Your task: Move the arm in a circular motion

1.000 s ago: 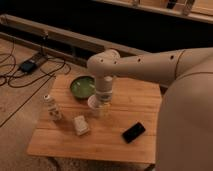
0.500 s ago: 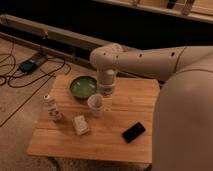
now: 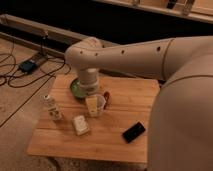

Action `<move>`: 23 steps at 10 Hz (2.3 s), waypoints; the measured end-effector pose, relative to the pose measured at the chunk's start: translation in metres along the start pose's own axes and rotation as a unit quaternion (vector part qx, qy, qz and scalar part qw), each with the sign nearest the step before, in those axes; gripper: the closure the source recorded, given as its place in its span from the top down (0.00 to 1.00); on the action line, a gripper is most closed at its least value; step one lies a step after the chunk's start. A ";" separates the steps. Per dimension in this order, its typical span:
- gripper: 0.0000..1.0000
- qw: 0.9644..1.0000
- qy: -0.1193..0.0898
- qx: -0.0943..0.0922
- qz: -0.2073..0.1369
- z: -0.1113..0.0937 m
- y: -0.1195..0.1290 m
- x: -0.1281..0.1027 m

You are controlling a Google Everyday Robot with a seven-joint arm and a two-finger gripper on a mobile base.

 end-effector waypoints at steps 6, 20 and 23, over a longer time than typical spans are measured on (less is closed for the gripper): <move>0.80 0.993 0.064 -0.046 -0.084 0.049 0.003 -0.083; 0.80 0.984 0.009 -0.148 0.103 0.113 0.053 0.179; 0.80 0.983 0.023 -0.120 0.134 0.057 0.050 0.185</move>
